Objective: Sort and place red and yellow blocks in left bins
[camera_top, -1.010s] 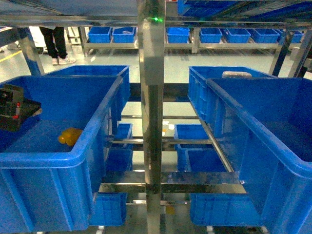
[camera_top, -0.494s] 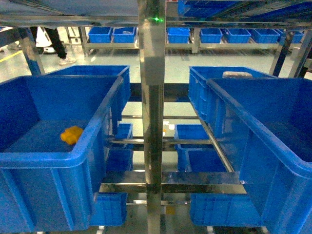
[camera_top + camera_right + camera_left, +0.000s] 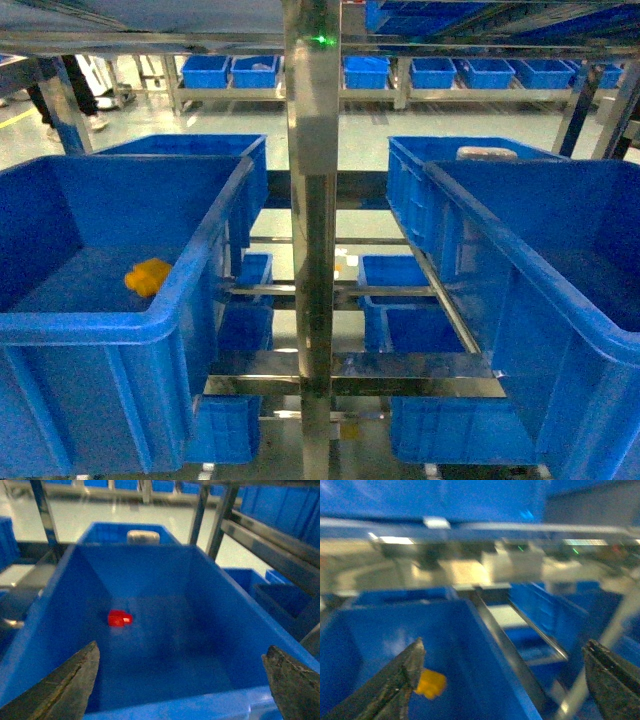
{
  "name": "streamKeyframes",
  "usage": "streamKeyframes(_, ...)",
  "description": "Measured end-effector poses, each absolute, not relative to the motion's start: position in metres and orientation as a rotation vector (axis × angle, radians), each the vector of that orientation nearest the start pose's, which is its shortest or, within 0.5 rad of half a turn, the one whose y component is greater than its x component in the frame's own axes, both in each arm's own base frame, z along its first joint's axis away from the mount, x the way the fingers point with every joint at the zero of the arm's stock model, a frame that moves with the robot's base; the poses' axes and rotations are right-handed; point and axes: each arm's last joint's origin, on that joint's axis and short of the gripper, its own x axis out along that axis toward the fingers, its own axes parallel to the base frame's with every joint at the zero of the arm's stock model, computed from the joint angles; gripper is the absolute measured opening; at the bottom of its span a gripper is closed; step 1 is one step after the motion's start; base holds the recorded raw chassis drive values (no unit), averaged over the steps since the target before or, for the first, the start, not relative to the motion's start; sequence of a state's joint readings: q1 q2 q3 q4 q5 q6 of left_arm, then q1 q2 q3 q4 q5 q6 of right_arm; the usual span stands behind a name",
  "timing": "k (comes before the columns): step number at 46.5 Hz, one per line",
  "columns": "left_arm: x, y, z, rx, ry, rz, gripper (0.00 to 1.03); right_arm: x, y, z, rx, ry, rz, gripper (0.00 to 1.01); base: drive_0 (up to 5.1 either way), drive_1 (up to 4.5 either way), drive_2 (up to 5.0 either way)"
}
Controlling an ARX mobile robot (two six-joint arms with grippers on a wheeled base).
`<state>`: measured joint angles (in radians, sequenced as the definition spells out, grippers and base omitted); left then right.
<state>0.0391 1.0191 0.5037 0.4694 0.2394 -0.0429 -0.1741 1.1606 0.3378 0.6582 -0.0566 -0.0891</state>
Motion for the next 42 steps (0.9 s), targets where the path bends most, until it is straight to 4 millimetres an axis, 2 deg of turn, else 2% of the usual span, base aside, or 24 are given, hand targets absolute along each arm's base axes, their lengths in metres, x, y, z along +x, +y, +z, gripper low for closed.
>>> streamKeyframes(2,0.215,-0.002,0.252,-0.027,-0.008,-0.106,0.84,0.216,-0.035,0.191,-0.054,0.072,-0.055,0.88,0.0,0.00,0.0)
streamKeyframes(6,0.200,-0.002,0.236,-0.018,-0.006,-0.024,0.67,0.199,-0.026,0.182,-0.028,0.026,-0.003,0.69,0.0,0.00,0.0)
streamKeyframes(11,0.184,0.001,0.217,-0.018,0.010,0.004,0.42,0.184,-0.019,0.181,-0.018,0.003,0.000,0.44,0.0,0.00,0.0)
streamKeyframes(15,0.176,0.000,0.210,-0.018,0.006,0.003,0.26,0.175,-0.015,0.178,-0.016,0.008,0.003,0.27,0.0,0.00,0.0)
streamKeyframes(19,0.165,0.000,0.201,-0.018,0.003,0.003,0.04,0.164,-0.011,0.173,-0.014,0.018,0.002,0.05,0.0,0.00,0.0)
streamKeyframes(20,0.163,0.000,0.199,-0.019,0.004,0.003,0.01,0.162,-0.010,0.173,-0.015,0.015,-0.008,0.02,0.0,0.00,0.0)
streamKeyframes(24,0.157,0.000,0.194,-0.017,0.008,0.004,0.02,0.157,0.000,0.170,-0.011,-0.027,0.008,0.02,0.0,0.00,0.0)
streamKeyframes(30,0.148,0.000,0.188,-0.016,0.006,0.003,0.02,0.148,0.001,0.158,-0.011,0.042,0.007,0.02,0.0,0.00,0.0)
streamKeyframes(42,0.136,0.000,0.180,-0.015,0.007,0.003,0.02,0.137,0.000,0.166,-0.011,0.004,0.001,0.02,0.0,0.00,0.0)
